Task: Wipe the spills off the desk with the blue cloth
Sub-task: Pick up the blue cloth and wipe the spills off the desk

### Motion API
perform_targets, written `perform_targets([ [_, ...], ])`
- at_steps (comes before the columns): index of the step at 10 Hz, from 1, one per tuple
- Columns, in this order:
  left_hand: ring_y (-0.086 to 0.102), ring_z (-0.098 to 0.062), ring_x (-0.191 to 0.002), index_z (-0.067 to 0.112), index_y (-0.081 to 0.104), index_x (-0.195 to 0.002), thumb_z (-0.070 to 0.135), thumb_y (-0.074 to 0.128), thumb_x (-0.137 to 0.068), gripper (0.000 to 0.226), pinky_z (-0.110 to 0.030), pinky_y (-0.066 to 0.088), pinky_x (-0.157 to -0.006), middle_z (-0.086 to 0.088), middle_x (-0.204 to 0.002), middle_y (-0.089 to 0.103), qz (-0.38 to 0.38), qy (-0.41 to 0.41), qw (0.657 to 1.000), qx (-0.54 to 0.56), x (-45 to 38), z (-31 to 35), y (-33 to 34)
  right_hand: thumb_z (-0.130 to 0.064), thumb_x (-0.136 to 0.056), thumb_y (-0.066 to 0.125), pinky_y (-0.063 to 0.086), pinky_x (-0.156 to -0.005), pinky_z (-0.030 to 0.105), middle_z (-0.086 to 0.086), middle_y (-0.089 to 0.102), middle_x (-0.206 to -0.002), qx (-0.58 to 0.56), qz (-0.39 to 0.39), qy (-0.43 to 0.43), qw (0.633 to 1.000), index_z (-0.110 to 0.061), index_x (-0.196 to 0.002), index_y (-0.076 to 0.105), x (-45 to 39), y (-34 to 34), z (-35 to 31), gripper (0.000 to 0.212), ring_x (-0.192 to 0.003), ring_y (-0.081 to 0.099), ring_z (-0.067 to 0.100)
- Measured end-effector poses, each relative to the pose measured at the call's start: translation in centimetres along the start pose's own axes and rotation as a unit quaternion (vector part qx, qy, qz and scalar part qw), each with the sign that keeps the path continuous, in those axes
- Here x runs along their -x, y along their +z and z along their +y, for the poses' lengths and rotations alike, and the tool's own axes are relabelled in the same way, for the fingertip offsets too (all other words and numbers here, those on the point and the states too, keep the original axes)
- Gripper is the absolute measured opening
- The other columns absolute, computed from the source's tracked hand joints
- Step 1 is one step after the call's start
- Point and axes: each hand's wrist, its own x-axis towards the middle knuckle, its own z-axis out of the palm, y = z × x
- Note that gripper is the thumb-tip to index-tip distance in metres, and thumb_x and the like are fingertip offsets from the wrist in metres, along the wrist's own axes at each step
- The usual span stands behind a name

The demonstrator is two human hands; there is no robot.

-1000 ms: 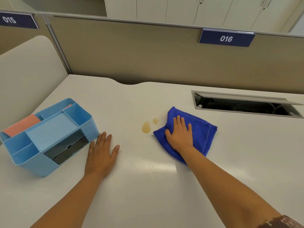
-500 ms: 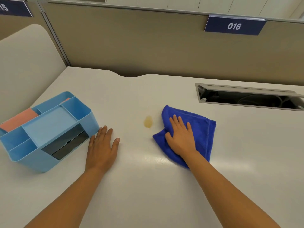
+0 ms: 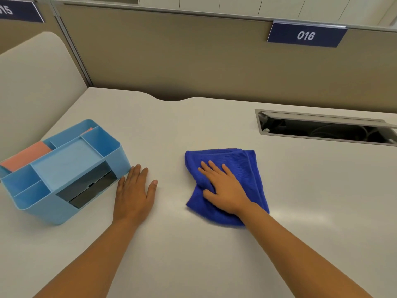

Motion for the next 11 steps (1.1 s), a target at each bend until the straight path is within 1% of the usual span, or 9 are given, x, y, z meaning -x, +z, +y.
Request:
perform_targets([
  [1,0.01,-0.016,-0.148,0.019,0.024,-0.147,0.042,0.028,-0.095,0.058,-0.033,0.003,-0.119,-0.001,-0.159,0.017,0.005,0.001,1.0,-0.002,-0.1,0.1,0.0,-0.033,-0.088,0.062,-0.001,-0.123,0.034,-0.019,0.017,-0.157,-0.247,0.027,0.031,0.968,-0.03,-0.148,0.029,0.8,-1.7,0.2,0.068,-0.147,0.003,-0.001],
  [2,0.01,-0.017,-0.148,0.019,0.024,-0.148,0.043,0.028,-0.095,0.058,-0.034,0.003,-0.119,-0.001,-0.159,0.017,0.003,0.002,1.0,-0.003,-0.1,0.1,0.0,-0.051,-0.089,0.055,-0.008,-0.122,0.041,-0.01,0.013,-0.161,-0.25,0.134,0.171,0.943,-0.025,-0.149,0.028,-1.0,-1.8,-1.1,0.07,-0.149,-0.005,0.006],
  [3,0.009,-0.016,-0.148,0.019,0.023,-0.148,0.043,0.028,-0.095,0.059,-0.033,0.003,-0.119,-0.001,-0.159,0.016,0.001,0.0,1.0,-0.007,-0.1,0.1,0.0,-0.072,-0.085,0.035,-0.01,-0.119,0.049,0.003,-0.002,-0.162,-0.057,0.088,0.293,0.95,-0.02,-0.153,0.01,-3.1,-0.1,-2.7,0.09,-0.149,-0.012,0.021],
  [4,0.01,-0.017,-0.148,0.018,0.024,-0.147,0.044,0.028,-0.095,0.058,-0.034,0.004,-0.119,-0.001,-0.159,0.017,0.004,0.0,1.0,-0.011,-0.1,0.1,0.1,-0.078,-0.082,0.03,-0.009,-0.118,0.052,0.007,-0.008,-0.162,0.035,0.066,0.284,0.956,-0.018,-0.154,0.001,-5.7,0.8,-2.9,0.098,-0.149,-0.013,0.026],
  [7,0.012,-0.016,-0.148,0.018,0.028,-0.146,0.052,0.013,-0.085,0.073,-0.033,0.006,-0.119,-0.002,-0.158,0.02,0.002,0.007,1.0,0.023,-0.2,-0.2,0.0,-0.042,-0.097,0.025,-0.005,-0.122,0.039,0.0,-0.004,-0.162,0.096,-0.011,0.035,0.995,-0.021,-0.153,0.004,-3.7,2.1,-5.1,0.063,-0.15,-0.008,0.016],
  [8,0.01,-0.015,-0.148,0.018,0.027,-0.147,0.053,0.011,-0.084,0.074,-0.033,0.003,-0.119,-0.002,-0.159,0.018,-0.001,0.006,1.0,0.018,-0.3,-0.4,0.1,-0.05,-0.081,0.004,-0.007,-0.12,0.036,-0.004,-0.003,-0.162,0.093,-0.018,0.017,0.995,-0.024,-0.153,0.006,-0.3,1.9,-3.6,0.077,-0.15,-0.005,0.013],
  [9,0.008,-0.015,-0.148,0.018,0.025,-0.147,0.055,0.009,-0.084,0.075,-0.033,0.001,-0.119,-0.001,-0.159,0.016,0.001,0.007,1.0,0.003,-0.3,-0.2,0.2,-0.05,-0.085,0.006,-0.002,-0.121,0.038,-0.003,0.001,-0.162,0.109,0.014,0.109,0.988,-0.022,-0.153,0.008,-2.0,0.4,-0.5,0.074,-0.15,-0.002,0.014],
  [10,0.008,-0.016,-0.148,0.018,0.025,-0.147,0.056,0.009,-0.084,0.075,-0.033,0.001,-0.118,-0.002,-0.159,0.016,0.001,0.008,1.0,-0.001,-0.2,-0.3,0.2,-0.038,-0.099,0.024,0.0,-0.122,0.042,0.002,0.002,-0.163,0.114,0.032,0.181,0.976,-0.017,-0.154,0.007,-6.3,-0.7,0.3,0.061,-0.15,-0.002,0.018],
  [11,0.009,-0.016,-0.148,0.018,0.024,-0.147,0.056,0.011,-0.083,0.076,-0.032,0.002,-0.118,-0.002,-0.159,0.016,0.001,0.009,1.0,-0.003,-0.2,-0.2,0.2,-0.039,-0.1,0.025,0.0,-0.122,0.043,0.004,0.001,-0.162,0.112,0.024,0.174,0.978,-0.015,-0.154,0.006,-9.5,0.0,-1.7,0.062,-0.15,-0.003,0.021],
])
